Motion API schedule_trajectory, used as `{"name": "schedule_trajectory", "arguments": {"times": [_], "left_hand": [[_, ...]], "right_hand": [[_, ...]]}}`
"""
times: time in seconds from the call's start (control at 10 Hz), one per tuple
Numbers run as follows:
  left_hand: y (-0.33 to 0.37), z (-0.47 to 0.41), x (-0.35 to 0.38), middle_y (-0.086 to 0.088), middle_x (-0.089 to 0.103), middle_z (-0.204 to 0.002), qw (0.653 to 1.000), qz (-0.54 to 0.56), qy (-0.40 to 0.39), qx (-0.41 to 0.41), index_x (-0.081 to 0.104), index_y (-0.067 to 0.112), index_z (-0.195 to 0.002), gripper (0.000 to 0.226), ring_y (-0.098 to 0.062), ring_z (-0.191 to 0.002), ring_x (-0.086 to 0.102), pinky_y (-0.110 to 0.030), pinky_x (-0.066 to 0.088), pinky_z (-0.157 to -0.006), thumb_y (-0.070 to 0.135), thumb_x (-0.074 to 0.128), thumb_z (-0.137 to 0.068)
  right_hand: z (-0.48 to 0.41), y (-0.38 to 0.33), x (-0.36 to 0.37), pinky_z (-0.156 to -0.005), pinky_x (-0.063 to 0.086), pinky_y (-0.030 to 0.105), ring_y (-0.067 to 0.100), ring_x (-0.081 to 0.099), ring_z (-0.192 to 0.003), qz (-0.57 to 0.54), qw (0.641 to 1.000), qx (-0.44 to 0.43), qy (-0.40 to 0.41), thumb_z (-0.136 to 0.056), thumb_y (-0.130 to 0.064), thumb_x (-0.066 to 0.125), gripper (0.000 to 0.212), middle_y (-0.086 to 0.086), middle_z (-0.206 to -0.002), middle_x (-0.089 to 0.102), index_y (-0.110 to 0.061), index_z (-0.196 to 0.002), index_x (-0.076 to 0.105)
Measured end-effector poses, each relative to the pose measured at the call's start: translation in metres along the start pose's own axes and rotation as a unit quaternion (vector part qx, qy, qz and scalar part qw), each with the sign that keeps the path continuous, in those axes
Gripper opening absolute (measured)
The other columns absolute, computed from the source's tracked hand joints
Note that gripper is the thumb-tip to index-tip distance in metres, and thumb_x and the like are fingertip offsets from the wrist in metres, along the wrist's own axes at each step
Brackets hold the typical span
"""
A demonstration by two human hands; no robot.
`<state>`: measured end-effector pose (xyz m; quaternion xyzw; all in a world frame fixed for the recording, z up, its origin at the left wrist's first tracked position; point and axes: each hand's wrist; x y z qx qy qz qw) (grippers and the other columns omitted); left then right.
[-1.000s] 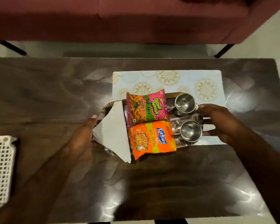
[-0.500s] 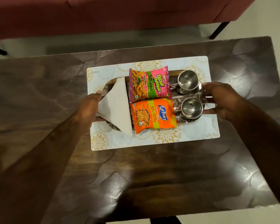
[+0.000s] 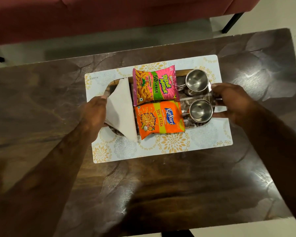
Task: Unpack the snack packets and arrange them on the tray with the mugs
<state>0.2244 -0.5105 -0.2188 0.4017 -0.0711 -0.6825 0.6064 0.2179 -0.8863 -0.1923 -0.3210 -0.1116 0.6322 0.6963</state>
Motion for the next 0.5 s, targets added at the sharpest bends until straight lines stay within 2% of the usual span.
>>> {"name": "schedule_trajectory", "arguments": {"times": [0.1,0.2,0.3,0.4,0.5], "left_hand": [[0.000,0.004,0.000,0.014,0.053,-0.096,1.000,-0.005,-0.002,0.017,0.054,0.033,-0.108,0.016,-0.009,-0.088,0.052,-0.033,0.053,-0.060,0.046,0.050,-0.099],[-0.006,0.012,-0.004,0.006,0.057,-0.110,0.998,-0.028,-0.026,0.055,0.054,0.031,-0.116,0.020,-0.019,-0.101,0.056,-0.040,0.055,-0.078,0.043,0.045,-0.102],[-0.010,0.020,-0.012,-0.006,0.059,-0.126,0.991,-0.077,-0.046,0.095,0.056,0.019,-0.127,0.034,-0.029,-0.113,0.057,-0.047,0.054,-0.093,0.041,0.042,-0.104],[-0.021,0.030,-0.029,-0.020,0.064,-0.125,0.981,-0.119,-0.052,0.142,0.058,0.007,-0.129,0.042,-0.037,-0.114,0.062,-0.044,0.053,-0.092,0.037,0.041,-0.105],[-0.034,0.048,-0.045,-0.016,0.063,-0.130,0.977,-0.154,-0.061,0.133,0.057,0.007,-0.132,0.044,-0.031,-0.114,0.062,-0.039,0.050,-0.091,0.039,0.044,-0.104]], "right_hand": [[0.001,0.000,0.001,-0.074,0.059,0.044,0.014,0.064,-0.079,-0.002,1.000,-0.003,-0.001,-0.096,-0.030,0.058,0.012,-0.005,-0.081,0.068,-0.029,-0.100,0.070],[0.000,0.007,0.000,-0.078,0.061,0.045,0.016,0.066,-0.086,-0.003,1.000,-0.014,0.016,-0.096,-0.032,0.057,0.022,-0.003,-0.087,0.069,-0.026,-0.112,0.069],[0.002,0.013,-0.002,-0.084,0.060,0.046,0.020,0.069,-0.096,0.011,0.998,-0.039,0.047,-0.096,-0.031,0.054,0.026,0.001,-0.099,0.072,-0.025,-0.117,0.069],[0.014,0.027,-0.005,-0.094,0.056,0.049,0.029,0.063,-0.116,0.065,0.993,-0.065,0.079,-0.098,-0.027,0.051,0.037,0.011,-0.128,0.066,-0.022,-0.134,0.060],[0.031,0.042,-0.006,-0.100,0.051,0.048,0.032,0.058,-0.124,0.162,0.978,-0.078,0.108,-0.099,-0.022,0.054,0.045,0.014,-0.140,0.059,-0.017,-0.143,0.052]]}}
Point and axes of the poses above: each hand's wrist, its own z-axis away from the middle knuckle, its own x-axis out of the palm, y = z × x
